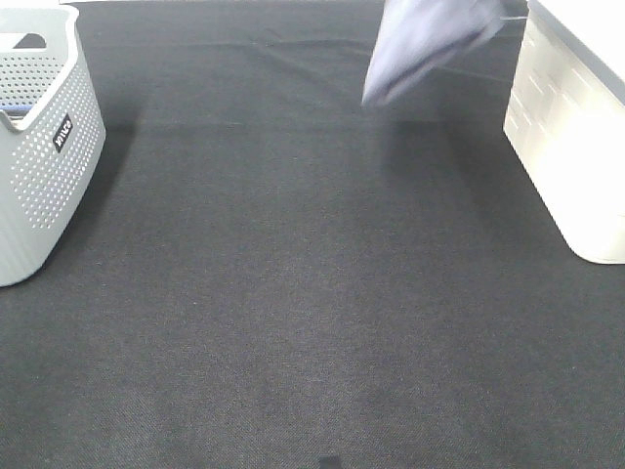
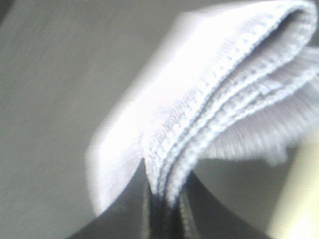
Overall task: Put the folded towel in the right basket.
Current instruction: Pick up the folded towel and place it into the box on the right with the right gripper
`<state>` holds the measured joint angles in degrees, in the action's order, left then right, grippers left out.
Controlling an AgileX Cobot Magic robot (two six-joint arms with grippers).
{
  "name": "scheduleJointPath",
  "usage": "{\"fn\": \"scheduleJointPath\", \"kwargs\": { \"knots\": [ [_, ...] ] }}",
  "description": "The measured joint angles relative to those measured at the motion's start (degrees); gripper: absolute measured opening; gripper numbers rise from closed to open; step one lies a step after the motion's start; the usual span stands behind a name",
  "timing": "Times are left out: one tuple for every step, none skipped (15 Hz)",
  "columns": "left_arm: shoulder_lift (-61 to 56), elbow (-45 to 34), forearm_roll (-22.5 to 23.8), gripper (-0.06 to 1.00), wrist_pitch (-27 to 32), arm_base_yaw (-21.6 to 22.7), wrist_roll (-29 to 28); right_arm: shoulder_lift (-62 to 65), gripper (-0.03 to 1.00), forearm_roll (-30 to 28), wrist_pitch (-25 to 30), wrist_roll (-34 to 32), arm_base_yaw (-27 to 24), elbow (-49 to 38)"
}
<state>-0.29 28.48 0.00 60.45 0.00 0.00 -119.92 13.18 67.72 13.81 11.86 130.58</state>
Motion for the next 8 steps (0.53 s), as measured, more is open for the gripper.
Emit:
{"fn": "scheduleJointPath", "kwargs": {
  "knots": [
    [0.0,0.0,0.0,0.97,0.0,0.0,0.0,2.6,0.07,-1.6,0.1,-1.0,-2.2,0.0],
    [0.0,0.0,0.0,0.97,0.0,0.0,0.0,5.6,0.07,-2.7,0.9,-1.8,-6.2,0.0],
    [0.0,0.0,0.0,0.97,0.0,0.0,0.0,6.9,0.07,-3.2,1.4,-1.8,-9.1,0.0],
    [0.0,0.0,0.0,0.97,0.0,0.0,0.0,8.0,0.07,-3.4,1.9,-1.9,-12.4,0.0],
    [0.0,0.0,0.0,0.97,0.0,0.0,0.0,8.3,0.07,-3.6,2.1,-1.9,-15.2,0.0],
    [0.0,0.0,0.0,0.97,0.0,0.0,0.0,8.3,0.07,-3.6,2.3,-1.9,-18.1,0.0],
    [0.0,0.0,0.0,0.97,0.0,0.0,0.0,7.9,0.07,-3.5,2.3,-1.9,-20.2,0.0],
    [0.0,0.0,0.0,0.97,0.0,0.0,0.0,7.3,0.07,-3.2,2.3,-2.0,-22.1,0.0]
  ]
}}
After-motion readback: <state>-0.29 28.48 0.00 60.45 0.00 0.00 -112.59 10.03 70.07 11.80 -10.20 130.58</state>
